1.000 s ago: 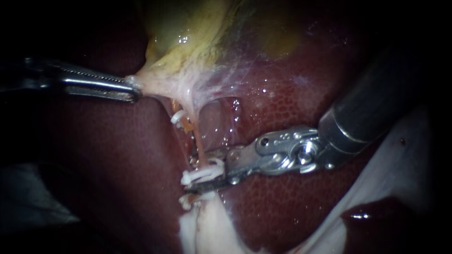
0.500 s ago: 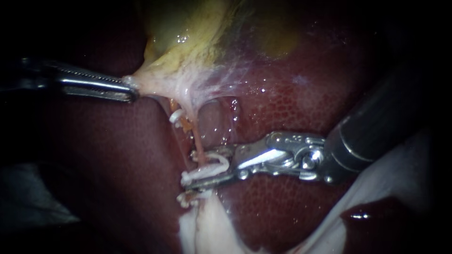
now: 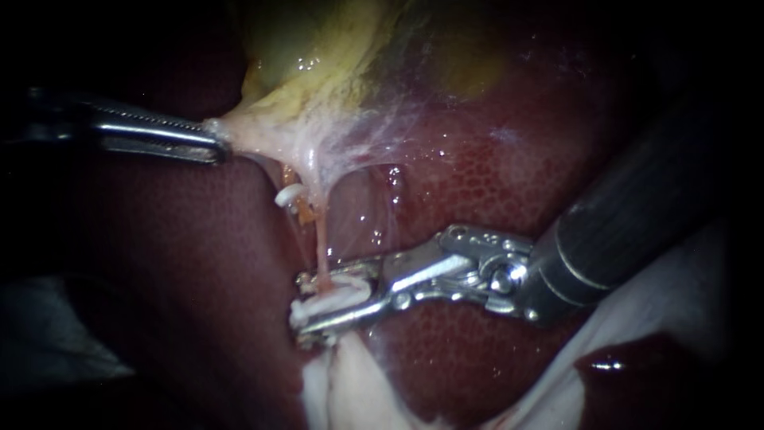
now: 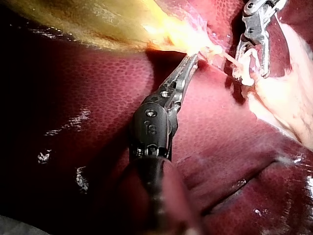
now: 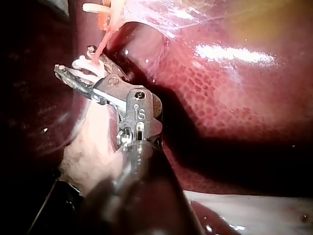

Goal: Clipping second clip right tube

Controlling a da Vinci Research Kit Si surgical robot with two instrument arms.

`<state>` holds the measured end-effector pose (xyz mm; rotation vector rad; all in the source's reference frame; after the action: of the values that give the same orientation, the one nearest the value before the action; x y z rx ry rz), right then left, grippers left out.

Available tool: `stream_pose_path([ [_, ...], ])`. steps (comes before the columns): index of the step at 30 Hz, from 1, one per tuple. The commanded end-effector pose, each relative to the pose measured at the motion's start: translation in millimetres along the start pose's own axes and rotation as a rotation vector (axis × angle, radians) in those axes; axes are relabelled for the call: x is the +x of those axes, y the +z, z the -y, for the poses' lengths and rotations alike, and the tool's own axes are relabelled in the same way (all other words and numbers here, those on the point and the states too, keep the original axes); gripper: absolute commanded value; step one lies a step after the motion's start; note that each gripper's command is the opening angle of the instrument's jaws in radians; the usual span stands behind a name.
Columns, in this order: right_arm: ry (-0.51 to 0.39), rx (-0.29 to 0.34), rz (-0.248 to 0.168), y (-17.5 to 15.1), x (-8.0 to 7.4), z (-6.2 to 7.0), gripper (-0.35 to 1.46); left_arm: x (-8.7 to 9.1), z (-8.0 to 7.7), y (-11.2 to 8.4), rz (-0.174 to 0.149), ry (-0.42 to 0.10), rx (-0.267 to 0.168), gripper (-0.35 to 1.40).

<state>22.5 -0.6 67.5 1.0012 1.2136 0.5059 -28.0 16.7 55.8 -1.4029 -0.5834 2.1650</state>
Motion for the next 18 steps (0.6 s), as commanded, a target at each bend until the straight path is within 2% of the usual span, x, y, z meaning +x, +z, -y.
stream_pose_path([
  [1,0.0,-0.001,0.001,0.1,0.0,0.0,0.45,-0.1,0.0,0.1,0.0,-0.001,0.0,-0.35],
  [9,0.0,0.001,-0.018,1.5,0.6,-0.5,0.46,-0.1,0.0,0.3,0.0,0.0,0.002,-0.35],
  [18,0.003,0.024,-0.034,1.2,1.3,2.2,0.43,-0.3,-0.1,0.1,0.0,0.001,0.001,-0.35],
])
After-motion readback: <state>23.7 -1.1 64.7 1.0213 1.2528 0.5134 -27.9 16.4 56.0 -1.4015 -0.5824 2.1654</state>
